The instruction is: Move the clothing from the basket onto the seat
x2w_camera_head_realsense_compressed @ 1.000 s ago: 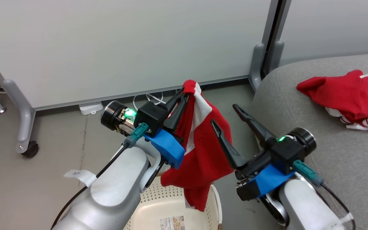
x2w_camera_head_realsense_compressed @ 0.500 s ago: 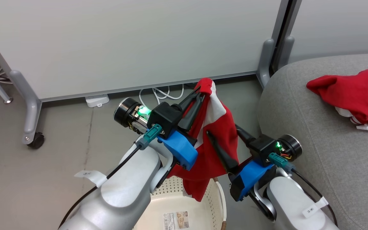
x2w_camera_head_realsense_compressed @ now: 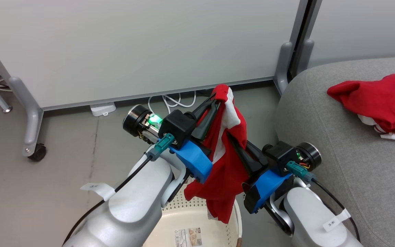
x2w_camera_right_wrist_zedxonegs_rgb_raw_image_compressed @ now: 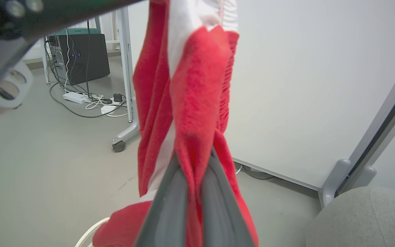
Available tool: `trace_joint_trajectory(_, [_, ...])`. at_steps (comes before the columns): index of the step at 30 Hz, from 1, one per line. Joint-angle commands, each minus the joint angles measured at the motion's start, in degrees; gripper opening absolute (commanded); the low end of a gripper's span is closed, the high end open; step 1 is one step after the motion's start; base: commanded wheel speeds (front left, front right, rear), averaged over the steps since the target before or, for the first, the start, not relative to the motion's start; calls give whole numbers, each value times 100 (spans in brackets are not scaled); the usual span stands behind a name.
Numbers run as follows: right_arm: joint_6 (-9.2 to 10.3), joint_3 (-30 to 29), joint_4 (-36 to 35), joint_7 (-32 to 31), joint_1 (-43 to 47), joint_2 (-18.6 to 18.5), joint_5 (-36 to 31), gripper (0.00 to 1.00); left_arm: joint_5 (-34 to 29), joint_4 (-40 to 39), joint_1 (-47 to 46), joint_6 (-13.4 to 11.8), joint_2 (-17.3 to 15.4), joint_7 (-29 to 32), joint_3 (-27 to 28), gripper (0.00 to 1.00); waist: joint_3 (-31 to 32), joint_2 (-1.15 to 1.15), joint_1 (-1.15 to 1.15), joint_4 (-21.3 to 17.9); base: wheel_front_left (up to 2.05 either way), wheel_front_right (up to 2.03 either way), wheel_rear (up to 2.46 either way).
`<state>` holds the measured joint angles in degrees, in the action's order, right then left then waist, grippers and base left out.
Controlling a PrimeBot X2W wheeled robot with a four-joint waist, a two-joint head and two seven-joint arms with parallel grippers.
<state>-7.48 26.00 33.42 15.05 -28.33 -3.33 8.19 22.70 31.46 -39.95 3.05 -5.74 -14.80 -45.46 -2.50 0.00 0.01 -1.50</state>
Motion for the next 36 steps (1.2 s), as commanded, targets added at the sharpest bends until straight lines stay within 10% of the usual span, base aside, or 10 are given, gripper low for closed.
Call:
trace_joint_trajectory(1, [-2, 4, -29, 20, 1, 22, 22, 0, 22, 9, -52, -19, -24, -28, -12, 0, 6, 0, -1, -7, 0, 0, 0])
trace_joint_trajectory(11, [-3, -29, -120, 20, 25, 31, 69, 0, 4, 29, -86, -52, -25, -39, -44, 0, -12, 0, -1, -7, 0, 0, 0])
trace_joint_trajectory(12, [-3, -36, -135, 20, 27, 32, 79, 0, 1, 26, -84, -60, -22, -39, -38, 61, -17, 0, -1, -6, 0, 0, 0])
trace_joint_trajectory(13, [-2, -51, -151, 20, 32, 32, 90, 0, 6, 27, -76, -67, -18, -35, -37, 100, -21, 0, -1, -5, 0, 0, 0])
trace_joint_trajectory(36, [-2, -687, -877, 20, 194, -109, 130, 0, -82, -186, 113, -186, -55, -44, -108, 100, -423, 0, -1, -580, 0, 0, 0])
